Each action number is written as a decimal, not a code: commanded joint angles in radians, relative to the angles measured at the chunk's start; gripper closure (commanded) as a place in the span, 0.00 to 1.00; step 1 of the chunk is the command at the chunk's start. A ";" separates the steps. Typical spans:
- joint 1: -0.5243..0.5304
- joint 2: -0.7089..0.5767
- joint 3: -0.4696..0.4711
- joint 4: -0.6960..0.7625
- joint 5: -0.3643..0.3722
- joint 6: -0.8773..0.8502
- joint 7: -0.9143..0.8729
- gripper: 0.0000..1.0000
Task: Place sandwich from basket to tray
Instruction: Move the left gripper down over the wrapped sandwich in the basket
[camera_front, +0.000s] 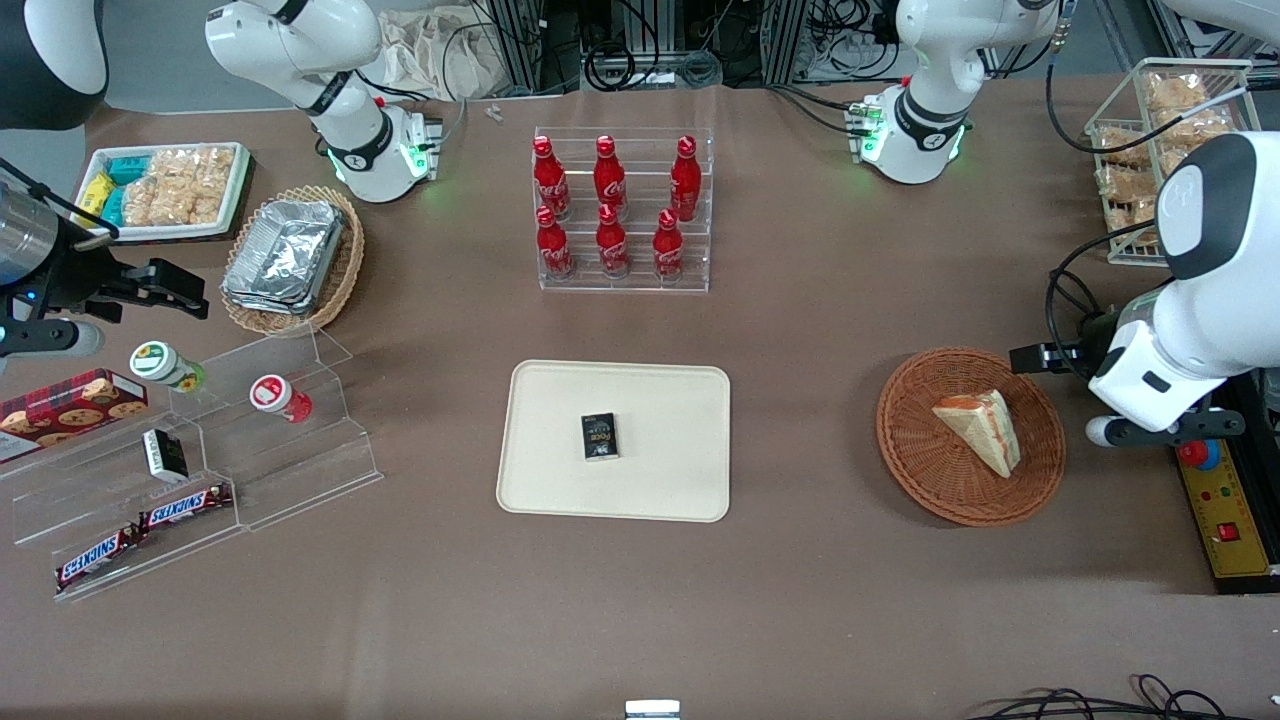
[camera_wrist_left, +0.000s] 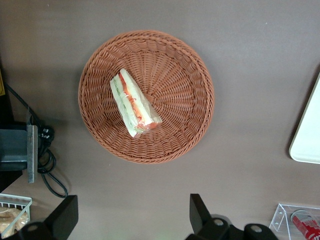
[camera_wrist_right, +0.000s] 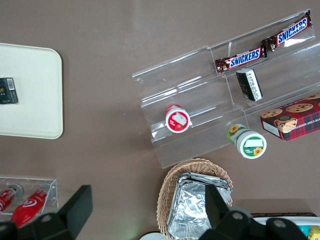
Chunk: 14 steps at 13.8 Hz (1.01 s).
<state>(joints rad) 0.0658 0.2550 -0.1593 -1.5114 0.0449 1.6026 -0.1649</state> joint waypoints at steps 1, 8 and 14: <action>0.000 0.024 -0.005 0.048 0.000 -0.024 -0.007 0.00; 0.014 -0.011 0.001 -0.108 -0.004 0.042 -0.275 0.00; 0.019 -0.053 0.023 -0.492 0.012 0.546 -0.429 0.00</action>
<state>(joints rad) 0.0785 0.2501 -0.1347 -1.8747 0.0452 2.0260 -0.5313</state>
